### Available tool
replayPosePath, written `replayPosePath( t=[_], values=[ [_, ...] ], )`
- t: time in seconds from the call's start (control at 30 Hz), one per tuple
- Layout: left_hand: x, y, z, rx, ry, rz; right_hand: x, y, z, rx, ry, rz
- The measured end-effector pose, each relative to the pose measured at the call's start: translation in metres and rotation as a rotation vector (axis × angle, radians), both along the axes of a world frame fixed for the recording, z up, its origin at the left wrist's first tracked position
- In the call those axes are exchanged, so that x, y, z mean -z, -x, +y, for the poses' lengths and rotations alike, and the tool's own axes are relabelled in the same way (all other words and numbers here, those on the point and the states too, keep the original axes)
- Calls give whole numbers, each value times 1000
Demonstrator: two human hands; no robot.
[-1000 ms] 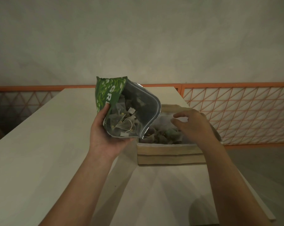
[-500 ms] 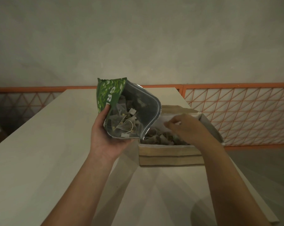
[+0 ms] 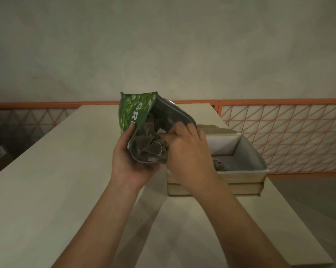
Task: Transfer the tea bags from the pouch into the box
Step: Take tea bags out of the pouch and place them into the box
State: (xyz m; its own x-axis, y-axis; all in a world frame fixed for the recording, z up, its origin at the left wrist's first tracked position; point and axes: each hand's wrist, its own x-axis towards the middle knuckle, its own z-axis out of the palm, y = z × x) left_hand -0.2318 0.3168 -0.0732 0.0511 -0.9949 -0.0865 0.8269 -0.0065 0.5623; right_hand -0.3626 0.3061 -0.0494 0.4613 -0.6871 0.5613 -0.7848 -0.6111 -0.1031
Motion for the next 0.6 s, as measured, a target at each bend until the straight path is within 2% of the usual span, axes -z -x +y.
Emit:
replayPosePath(
  t=[0.13,0.23,0.6],
  values=[
    [0,-1,0,-20,-18,-13,0,-7,1,96,-57,55],
    [0,0,0,-1,15,-18,3,-8,-3,125,-76,23],
    [0,-1,0,44,8,3,-14,27,-1,-96,-165,-443]
  ],
)
